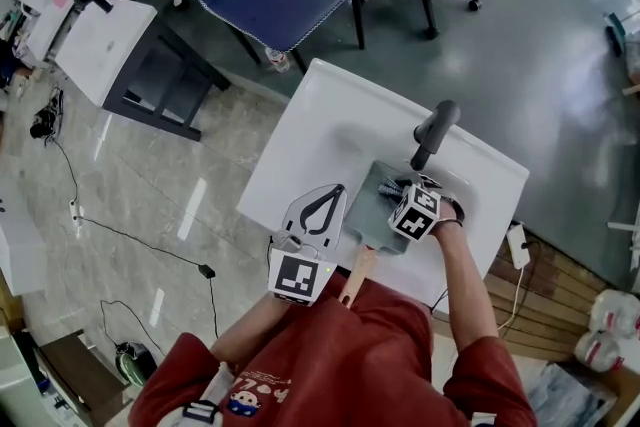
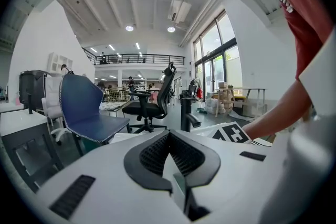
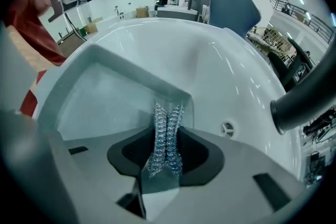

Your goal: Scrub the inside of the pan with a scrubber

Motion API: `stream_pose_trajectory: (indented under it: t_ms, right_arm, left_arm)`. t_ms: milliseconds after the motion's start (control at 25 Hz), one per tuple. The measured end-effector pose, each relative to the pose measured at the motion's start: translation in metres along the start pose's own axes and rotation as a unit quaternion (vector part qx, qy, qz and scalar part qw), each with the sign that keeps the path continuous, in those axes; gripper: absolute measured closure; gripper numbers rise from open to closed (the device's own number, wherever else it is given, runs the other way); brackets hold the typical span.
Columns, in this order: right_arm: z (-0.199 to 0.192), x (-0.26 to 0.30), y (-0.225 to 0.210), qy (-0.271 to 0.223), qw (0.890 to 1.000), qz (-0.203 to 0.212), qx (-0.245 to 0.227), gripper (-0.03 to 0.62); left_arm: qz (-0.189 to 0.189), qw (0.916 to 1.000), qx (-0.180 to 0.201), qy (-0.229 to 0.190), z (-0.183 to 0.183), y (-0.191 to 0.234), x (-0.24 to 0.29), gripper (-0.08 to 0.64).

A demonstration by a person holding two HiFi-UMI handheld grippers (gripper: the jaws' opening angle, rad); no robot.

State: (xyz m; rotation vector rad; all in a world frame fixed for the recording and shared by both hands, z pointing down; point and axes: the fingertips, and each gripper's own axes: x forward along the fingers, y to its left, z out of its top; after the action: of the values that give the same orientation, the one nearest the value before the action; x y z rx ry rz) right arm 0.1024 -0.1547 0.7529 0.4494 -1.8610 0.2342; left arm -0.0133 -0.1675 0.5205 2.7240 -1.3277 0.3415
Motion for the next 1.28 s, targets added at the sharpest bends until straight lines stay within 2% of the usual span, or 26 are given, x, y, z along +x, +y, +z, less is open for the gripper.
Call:
stream_pose_trajectory:
  t_ms: [160, 360, 520, 600, 760, 960, 1080, 1280]
  right_arm:
    - [-0.001, 0.001, -0.001, 0.002, 1.000, -0.006, 0.005, 0.443]
    - [0.000, -0.002, 0.000, 0.002, 1.000, -0.010, 0.011, 0.442]
    - [-0.001, -0.015, 0.001, 0.000, 1.000, -0.005, 0.019, 0.439]
    - [0.005, -0.029, 0.005, -0.012, 0.999, 0.010, 0.031, 0.439]
    - [0.017, -0.064, 0.016, -0.031, 0.996, 0.062, 0.054, 0.439]
    - [0.020, -0.092, 0.041, -0.045, 0.982, 0.157, 0.098, 0.439]
    - [0.016, -0.093, 0.061, -0.037, 0.969, 0.214, 0.120, 0.440]
    - [0.012, -0.089, 0.079, -0.004, 0.956, 0.261, 0.137, 0.440]
  left_arm:
    - [0.001, 0.9997, -0.020, 0.014, -0.002, -0.002, 0.000, 0.548]
    - [-0.003, 1.0000, 0.005, 0.001, 0.001, -0.002, -0.002, 0.548]
    - [-0.002, 1.0000, -0.007, 0.001, 0.005, -0.005, -0.003, 0.546]
    - [-0.005, 1.0000, -0.001, -0.007, 0.004, -0.004, -0.003, 0.548]
    - [-0.004, 0.9998, -0.020, 0.003, 0.004, -0.004, -0.004, 0.548]
    - [-0.009, 0.9999, 0.009, -0.009, 0.004, -0.006, -0.004, 0.548]
    - [-0.008, 0.9999, 0.001, -0.010, 0.004, -0.008, -0.004, 0.548]
    - [-0.010, 0.9999, 0.004, -0.013, 0.006, -0.009, -0.003, 0.548]
